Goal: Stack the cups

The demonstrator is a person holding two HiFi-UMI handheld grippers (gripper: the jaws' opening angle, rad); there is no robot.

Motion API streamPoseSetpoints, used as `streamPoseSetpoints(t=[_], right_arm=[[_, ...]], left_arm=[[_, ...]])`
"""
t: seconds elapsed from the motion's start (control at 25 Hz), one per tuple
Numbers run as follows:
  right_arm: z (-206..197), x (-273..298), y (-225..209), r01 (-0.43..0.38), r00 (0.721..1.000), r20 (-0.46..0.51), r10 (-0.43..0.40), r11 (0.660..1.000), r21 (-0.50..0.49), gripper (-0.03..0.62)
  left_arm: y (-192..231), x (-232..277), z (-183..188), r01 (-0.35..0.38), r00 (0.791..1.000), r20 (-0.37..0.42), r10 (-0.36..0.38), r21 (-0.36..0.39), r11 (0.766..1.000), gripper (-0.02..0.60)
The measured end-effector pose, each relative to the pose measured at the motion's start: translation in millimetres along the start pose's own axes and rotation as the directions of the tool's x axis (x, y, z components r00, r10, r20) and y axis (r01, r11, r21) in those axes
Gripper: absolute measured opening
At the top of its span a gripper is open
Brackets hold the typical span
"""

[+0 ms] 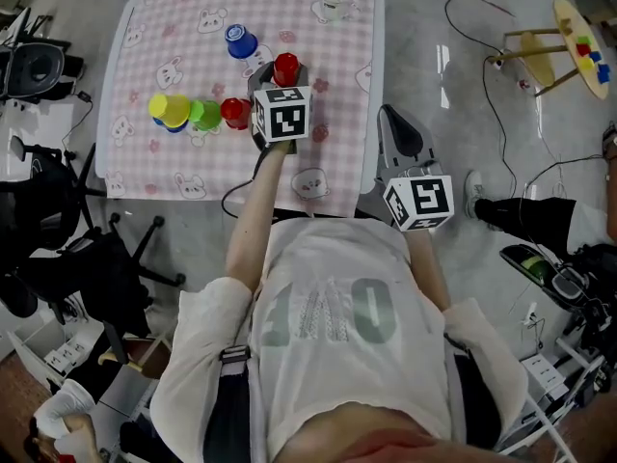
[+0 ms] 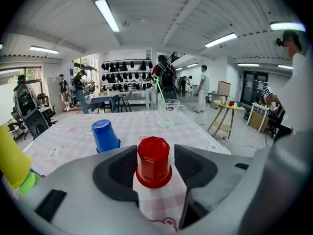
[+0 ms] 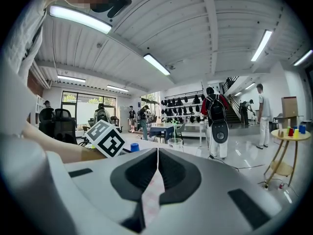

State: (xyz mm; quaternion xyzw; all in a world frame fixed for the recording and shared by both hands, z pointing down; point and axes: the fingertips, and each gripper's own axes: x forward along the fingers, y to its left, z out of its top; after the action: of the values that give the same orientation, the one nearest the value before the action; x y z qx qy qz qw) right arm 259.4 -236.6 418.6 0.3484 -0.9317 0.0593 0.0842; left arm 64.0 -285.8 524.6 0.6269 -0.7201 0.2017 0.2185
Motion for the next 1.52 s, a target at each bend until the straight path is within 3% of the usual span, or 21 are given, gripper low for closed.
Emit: streamPoseSetpoints(t=[0.32,0.56,0.68,0.84,1.12,1.52], right_arm=[[3,0,-4,-0.017,1.0,-0.006,0.017,1.0,-0.009,0.029],[8,11,11,-0.084,0.996,0.005,0.084,0.996,-0.016,0.029],[10,19,25,-0.127,0.992,0.015,0.127,0.992,-0.019,0.029],[11,31,39,-0.182,0.983,0.019,0.182,0.983,-0.021,0.029],[6,39,61,-0.237,0.971,-0.008,0.237,0.971,-0.027,0.029],[5,45,66,-0.245,0.969,-0.029,0.244,0.969,-0.027,0.029]], left_arm=[[4,-16,20,-0.01,0.999,0.051,0.011,-0.009,1.0,0.221],[11,-86,70,-0.019,0.984,0.18,0.009,0.052,0.998,0.219],[28,-121,77,-0.041,0.977,0.212,0.023,0.08,0.996,0.219],[62,-149,73,-0.091,0.967,0.243,0.075,0.056,0.994,0.219],[115,-165,38,-0.178,0.965,0.195,0.174,0.006,0.984,0.219],[123,-149,7,-0.175,0.98,0.101,0.174,0.005,0.984,0.219]])
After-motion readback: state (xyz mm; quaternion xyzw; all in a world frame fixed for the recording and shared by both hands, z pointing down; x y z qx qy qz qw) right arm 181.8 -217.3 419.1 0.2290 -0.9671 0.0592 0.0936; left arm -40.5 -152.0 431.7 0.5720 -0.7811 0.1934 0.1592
